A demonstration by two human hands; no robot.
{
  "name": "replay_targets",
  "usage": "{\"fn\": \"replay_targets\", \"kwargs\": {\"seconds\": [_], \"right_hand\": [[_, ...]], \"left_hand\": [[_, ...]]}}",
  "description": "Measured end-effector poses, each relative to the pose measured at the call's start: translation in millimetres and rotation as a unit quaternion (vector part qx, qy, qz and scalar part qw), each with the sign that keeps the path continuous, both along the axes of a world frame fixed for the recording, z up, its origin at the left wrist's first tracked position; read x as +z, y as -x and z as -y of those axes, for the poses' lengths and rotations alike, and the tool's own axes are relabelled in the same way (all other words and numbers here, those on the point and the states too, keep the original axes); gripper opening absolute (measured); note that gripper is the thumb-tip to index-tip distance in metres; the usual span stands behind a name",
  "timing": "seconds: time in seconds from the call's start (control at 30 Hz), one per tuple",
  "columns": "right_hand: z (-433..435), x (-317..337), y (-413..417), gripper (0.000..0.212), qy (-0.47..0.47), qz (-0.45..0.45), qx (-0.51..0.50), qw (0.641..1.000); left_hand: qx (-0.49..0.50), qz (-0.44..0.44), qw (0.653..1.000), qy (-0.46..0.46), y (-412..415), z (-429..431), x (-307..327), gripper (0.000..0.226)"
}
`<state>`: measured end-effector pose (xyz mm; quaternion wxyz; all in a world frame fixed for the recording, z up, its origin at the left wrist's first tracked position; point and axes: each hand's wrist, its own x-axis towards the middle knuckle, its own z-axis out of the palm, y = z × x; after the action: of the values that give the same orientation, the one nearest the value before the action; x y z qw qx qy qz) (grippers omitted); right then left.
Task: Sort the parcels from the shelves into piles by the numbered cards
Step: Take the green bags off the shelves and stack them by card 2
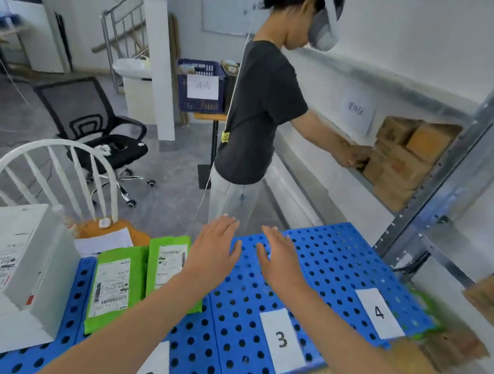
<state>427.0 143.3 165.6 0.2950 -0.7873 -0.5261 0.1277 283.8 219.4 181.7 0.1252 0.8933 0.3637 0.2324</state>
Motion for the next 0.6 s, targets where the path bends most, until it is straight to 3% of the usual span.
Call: {"fn": "replay_targets", "kwargs": {"seconds": [0.13, 0.37, 0.6], "right_hand": [[64.5, 20.6, -57.0, 0.053, -0.021, 0.053, -0.052, 0.997], [222.7, 13.7, -143.5, 0.058, 0.017, 0.036, -0.174, 0.984], [344.9, -13.8, -206.5, 0.049, 0.018, 0.033, -0.272, 0.961]], "left_hand": [[-0.075, -0.057, 0.992, -0.088, -57.3, 53.4, 25.6, 0.059], [-0.148, -0.134, 0.971, -0.129, -166.2, 163.0, 23.8, 0.061], [-0.247, -0.107, 0.956, -0.121, -249.7, 273.9, 1.3, 0.056]]}}
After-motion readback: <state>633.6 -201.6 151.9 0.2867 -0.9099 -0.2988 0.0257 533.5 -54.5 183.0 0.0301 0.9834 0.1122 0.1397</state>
